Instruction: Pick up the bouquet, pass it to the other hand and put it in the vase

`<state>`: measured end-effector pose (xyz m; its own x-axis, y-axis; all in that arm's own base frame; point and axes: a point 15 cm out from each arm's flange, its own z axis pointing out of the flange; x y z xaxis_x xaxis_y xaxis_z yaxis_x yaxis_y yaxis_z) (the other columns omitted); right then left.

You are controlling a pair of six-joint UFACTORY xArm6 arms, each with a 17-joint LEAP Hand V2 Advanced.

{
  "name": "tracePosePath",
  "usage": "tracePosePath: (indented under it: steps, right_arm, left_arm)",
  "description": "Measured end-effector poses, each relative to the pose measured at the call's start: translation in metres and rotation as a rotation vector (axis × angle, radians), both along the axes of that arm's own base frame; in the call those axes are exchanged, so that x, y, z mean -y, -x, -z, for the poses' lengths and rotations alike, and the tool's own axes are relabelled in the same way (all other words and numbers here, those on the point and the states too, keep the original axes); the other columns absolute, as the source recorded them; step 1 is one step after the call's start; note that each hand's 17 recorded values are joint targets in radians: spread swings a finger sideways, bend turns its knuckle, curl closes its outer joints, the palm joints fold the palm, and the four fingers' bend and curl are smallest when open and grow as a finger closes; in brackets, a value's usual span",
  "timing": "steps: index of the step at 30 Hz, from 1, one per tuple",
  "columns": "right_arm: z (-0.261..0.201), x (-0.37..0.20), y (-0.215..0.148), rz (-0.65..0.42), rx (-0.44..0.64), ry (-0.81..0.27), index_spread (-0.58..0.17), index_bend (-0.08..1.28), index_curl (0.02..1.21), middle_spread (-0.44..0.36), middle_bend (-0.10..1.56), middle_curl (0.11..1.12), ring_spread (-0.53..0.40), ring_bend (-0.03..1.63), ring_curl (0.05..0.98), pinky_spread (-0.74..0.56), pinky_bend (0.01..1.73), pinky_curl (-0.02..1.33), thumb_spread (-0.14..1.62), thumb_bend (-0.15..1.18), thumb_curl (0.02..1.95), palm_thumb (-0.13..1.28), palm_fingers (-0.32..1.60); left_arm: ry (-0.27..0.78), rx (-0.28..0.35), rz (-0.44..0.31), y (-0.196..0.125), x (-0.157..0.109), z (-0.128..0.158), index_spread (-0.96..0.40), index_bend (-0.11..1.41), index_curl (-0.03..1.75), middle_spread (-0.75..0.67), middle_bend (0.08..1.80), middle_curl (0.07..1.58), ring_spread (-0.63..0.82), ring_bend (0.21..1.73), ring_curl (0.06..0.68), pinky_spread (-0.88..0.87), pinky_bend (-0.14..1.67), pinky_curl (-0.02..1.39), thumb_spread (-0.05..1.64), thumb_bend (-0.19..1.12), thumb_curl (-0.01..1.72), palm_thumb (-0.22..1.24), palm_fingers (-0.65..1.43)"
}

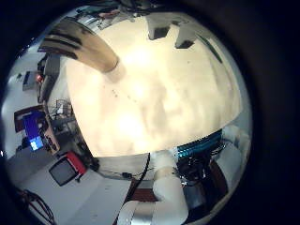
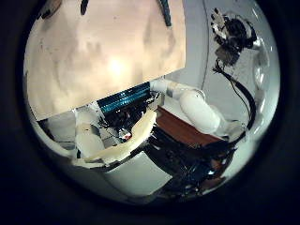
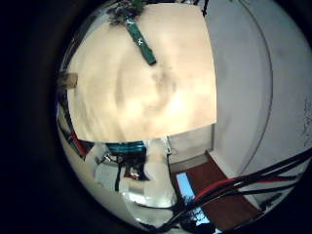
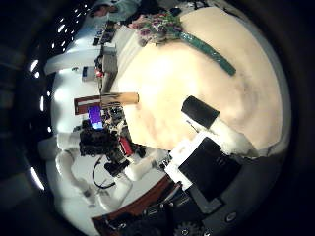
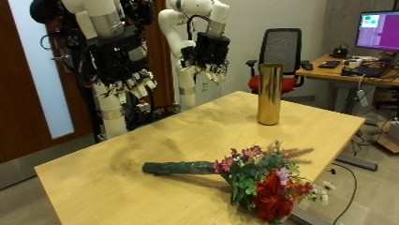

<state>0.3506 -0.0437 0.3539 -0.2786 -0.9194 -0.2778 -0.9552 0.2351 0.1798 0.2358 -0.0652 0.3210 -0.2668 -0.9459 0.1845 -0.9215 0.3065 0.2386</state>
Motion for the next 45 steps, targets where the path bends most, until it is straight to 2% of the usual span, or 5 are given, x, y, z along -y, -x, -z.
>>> tracePosePath:
  steps: [6, 11, 13, 19, 45]
  right_arm:
    - [0.018, -0.001, -0.043, 0.050, 0.021, -0.002, -0.164, 0.14, 0.23, 0.035, 0.32, 0.37, 0.000, 0.65, 0.219, 0.21, 0.49, 0.30, 1.07, -0.03, 0.35, 0.62, 0.34]
    - [0.046, -0.002, -0.088, 0.098, 0.082, 0.027, -0.284, 0.18, 0.27, 0.138, 0.32, 0.37, 0.079, 0.61, 0.205, 0.19, 0.50, 0.29, 1.07, -0.03, 0.34, 0.58, 0.34]
    - [0.058, -0.001, -0.100, 0.106, 0.090, 0.032, -0.254, 0.19, 0.29, 0.166, 0.18, 0.33, 0.078, 0.61, 0.213, 0.20, 0.56, 0.31, 1.07, -0.02, 0.35, 0.58, 0.24]
    - [0.089, 0.008, -0.145, 0.172, 0.167, 0.028, -0.082, 0.11, 0.22, 0.136, 0.29, 0.36, 0.065, 0.70, 0.235, 0.20, 0.66, 0.31, 1.07, -0.02, 0.35, 0.58, 0.16]
    - [0.191, 0.008, -0.149, 0.181, 0.017, 0.016, -0.055, 0.15, 0.25, 0.180, 0.41, 0.37, 0.086, 0.74, 0.230, 0.20, 0.67, 0.25, 1.04, -0.02, 0.37, 0.62, 0.13]
  left_arm:
    - [0.004, 0.002, 0.012, -0.004, 0.001, -0.001, 0.15, 0.17, 0.31, 0.27, 0.21, 0.35, 0.37, 0.55, 0.175, 0.45, 0.25, 0.31, 0.84, -0.04, 0.31, 0.29, 0.22]
    - [0.006, -0.005, 0.004, -0.008, -0.002, 0.001, 0.14, 0.17, 0.31, 0.26, 0.20, 0.35, 0.36, 0.54, 0.170, 0.44, 0.25, 0.31, 0.85, -0.03, 0.31, 0.28, 0.23]
    - [0.006, -0.014, 0.000, -0.012, -0.001, 0.003, 0.14, 0.16, 0.31, 0.26, 0.20, 0.35, 0.37, 0.54, 0.170, 0.45, 0.25, 0.31, 0.85, -0.03, 0.31, 0.28, 0.23]
    - [0.006, -0.027, -0.010, -0.020, 0.000, 0.004, 0.14, 0.16, 0.31, 0.25, 0.20, 0.35, 0.38, 0.55, 0.173, 0.43, 0.26, 0.31, 0.85, -0.03, 0.31, 0.28, 0.24]
    - [0.002, -0.028, -0.011, -0.024, 0.006, 0.003, 0.16, 0.16, 0.31, 0.27, 0.20, 0.35, 0.40, 0.56, 0.165, 0.45, 0.26, 0.31, 0.85, -0.03, 0.31, 0.27, 0.22]
